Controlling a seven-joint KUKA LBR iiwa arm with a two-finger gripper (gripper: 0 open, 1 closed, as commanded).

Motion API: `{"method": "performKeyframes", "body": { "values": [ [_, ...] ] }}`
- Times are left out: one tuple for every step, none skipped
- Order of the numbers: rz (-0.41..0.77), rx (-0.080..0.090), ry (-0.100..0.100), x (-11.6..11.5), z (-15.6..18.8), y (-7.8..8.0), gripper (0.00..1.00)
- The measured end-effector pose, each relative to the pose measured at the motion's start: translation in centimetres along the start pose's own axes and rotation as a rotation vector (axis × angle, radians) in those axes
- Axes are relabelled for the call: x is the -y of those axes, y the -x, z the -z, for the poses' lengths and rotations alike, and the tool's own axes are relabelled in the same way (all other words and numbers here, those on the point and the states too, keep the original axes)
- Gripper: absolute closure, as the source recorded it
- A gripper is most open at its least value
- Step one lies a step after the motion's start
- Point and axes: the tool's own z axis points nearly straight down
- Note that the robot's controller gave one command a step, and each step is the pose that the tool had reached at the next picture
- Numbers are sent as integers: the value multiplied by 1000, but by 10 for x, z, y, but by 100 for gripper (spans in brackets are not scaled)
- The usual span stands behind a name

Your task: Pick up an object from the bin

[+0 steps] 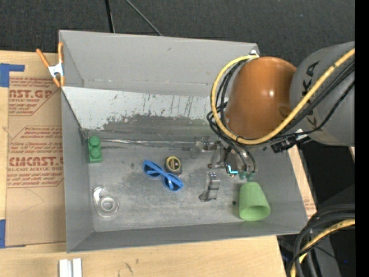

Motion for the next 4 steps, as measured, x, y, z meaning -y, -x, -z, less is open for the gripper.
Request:
{"method": "performKeyframes", "body": {
  "values": [
    [-30,1,1,-2,-104,30,0],
    [-138,11,2,-4,-113,87,0],
    [-236,3,1,-7,-145,24,0],
    [-319,18,4,-4,-52,64,0]
  ]
}}
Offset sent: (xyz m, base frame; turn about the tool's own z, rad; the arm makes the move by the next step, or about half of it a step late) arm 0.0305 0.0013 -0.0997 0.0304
